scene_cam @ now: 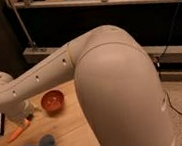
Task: Place the white sponge in the ceramic bowl
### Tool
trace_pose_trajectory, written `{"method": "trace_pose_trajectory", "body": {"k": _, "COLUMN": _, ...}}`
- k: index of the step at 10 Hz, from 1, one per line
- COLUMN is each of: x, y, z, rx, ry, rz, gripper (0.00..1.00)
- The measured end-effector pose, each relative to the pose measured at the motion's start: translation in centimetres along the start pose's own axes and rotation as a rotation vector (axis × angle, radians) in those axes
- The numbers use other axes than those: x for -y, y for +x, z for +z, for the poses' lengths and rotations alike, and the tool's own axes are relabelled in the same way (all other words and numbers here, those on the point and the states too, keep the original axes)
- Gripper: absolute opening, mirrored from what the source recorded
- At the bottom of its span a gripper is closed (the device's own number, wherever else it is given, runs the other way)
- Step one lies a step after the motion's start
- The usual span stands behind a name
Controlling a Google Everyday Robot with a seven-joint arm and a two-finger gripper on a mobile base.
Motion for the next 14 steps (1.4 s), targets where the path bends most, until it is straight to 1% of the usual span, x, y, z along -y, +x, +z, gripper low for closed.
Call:
{"method": "trace_pose_trajectory", "body": {"k": 1, "x": -2.2, "y": 0.8, "z": -0.1, "rx": 0.008, "ry": -0.071, "rz": -0.089, "gripper": 0.65}}
{"method": "trace_pose_trajectory", "body": {"k": 2, "x": -3.6, "y": 1.5, "z": -0.3, "rx": 0.023, "ry": -0.145, "rz": -0.150, "gripper": 0.65}}
{"method": "trace_pose_trajectory", "body": {"k": 3, "x": -4.7, "y": 2.2, "z": -0.4, "rx": 0.041, "ry": -0.237, "rz": -0.205, "gripper": 0.65}}
{"method": "trace_pose_trajectory", "body": {"k": 4, "x": -5.3, "y": 2.9, "z": -0.6, "rx": 0.054, "ry": -0.302, "rz": -0.243, "gripper": 0.65}}
{"method": "trace_pose_trajectory", "body": {"k": 5, "x": -5.6, "y": 3.1, "z": -0.7, "rx": 0.063, "ry": -0.334, "rz": -0.262, "gripper": 0.65}}
{"method": "trace_pose_trajectory", "body": {"k": 6, "x": -6.3, "y": 3.4, "z": -1.0, "rx": 0.079, "ry": -0.379, "rz": -0.292, "gripper": 0.65}}
{"method": "trace_pose_trajectory", "body": {"k": 7, "x": -6.6, "y": 3.5, "z": -1.1, "rx": 0.088, "ry": -0.399, "rz": -0.305, "gripper": 0.65}}
{"method": "trace_pose_trajectory", "body": {"k": 8, "x": -6.6, "y": 3.6, "z": -1.2, "rx": 0.092, "ry": -0.406, "rz": -0.309, "gripper": 0.65}}
{"method": "trace_pose_trajectory", "body": {"k": 11, "x": -6.8, "y": 3.8, "z": -1.0, "rx": 0.088, "ry": -0.405, "rz": -0.321, "gripper": 0.65}}
{"method": "trace_pose_trajectory", "body": {"k": 12, "x": -7.8, "y": 4.5, "z": -0.1, "rx": 0.064, "ry": -0.408, "rz": -0.357, "gripper": 0.65}}
{"method": "trace_pose_trajectory", "body": {"k": 14, "x": -10.6, "y": 6.6, "z": 2.2, "rx": -0.010, "ry": -0.423, "rz": -0.446, "gripper": 0.65}}
